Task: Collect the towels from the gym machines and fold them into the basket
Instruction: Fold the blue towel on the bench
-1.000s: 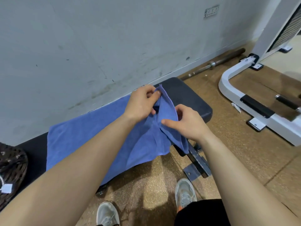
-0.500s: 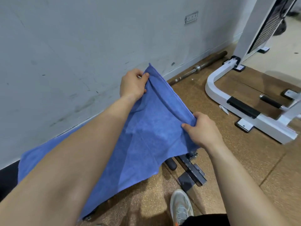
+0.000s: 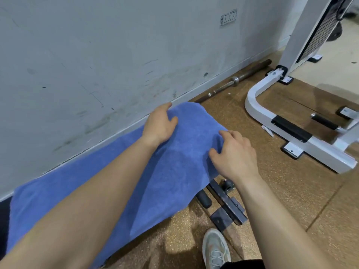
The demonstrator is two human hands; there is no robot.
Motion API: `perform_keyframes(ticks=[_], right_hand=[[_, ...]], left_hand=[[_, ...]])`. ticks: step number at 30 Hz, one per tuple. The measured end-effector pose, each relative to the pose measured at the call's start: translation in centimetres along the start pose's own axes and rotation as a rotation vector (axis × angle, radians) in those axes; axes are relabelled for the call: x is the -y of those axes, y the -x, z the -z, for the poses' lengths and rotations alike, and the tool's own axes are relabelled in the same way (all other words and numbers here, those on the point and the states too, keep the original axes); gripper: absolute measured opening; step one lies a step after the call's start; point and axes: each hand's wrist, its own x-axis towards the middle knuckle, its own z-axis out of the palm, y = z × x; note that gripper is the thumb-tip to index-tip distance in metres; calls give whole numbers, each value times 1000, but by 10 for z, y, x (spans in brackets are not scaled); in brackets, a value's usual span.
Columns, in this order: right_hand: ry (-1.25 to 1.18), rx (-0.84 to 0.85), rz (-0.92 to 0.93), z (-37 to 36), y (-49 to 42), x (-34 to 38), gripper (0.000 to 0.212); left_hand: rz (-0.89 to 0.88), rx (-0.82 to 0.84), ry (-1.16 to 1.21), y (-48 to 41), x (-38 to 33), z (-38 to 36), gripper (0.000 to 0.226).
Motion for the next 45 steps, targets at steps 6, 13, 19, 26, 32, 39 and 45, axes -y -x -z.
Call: perform_keyframes(ticks=[6, 13, 19, 26, 32, 39, 45], right_hand=[[40, 90, 220, -17, 25, 47, 58], [63, 213, 504, -49, 79, 112, 55], [159, 249, 782, -109, 140, 162, 71], [316, 334, 806, -159, 170, 178, 73], [301, 332, 800, -160, 182, 191, 71], [158, 204, 929, -158, 191, 207, 45], [40, 200, 1049, -172, 199, 219, 23]], left_hand=[[9, -99, -14, 104, 61, 38, 49], [234, -145, -232, 228, 135, 92, 59], [362, 16, -358, 287, 178, 103, 77], [437, 27, -406, 306, 199, 108, 81], [436, -24, -396, 311, 198, 120, 75], [363, -145, -409, 228, 202, 171, 40], [474, 165, -714, 192, 251, 207, 50]])
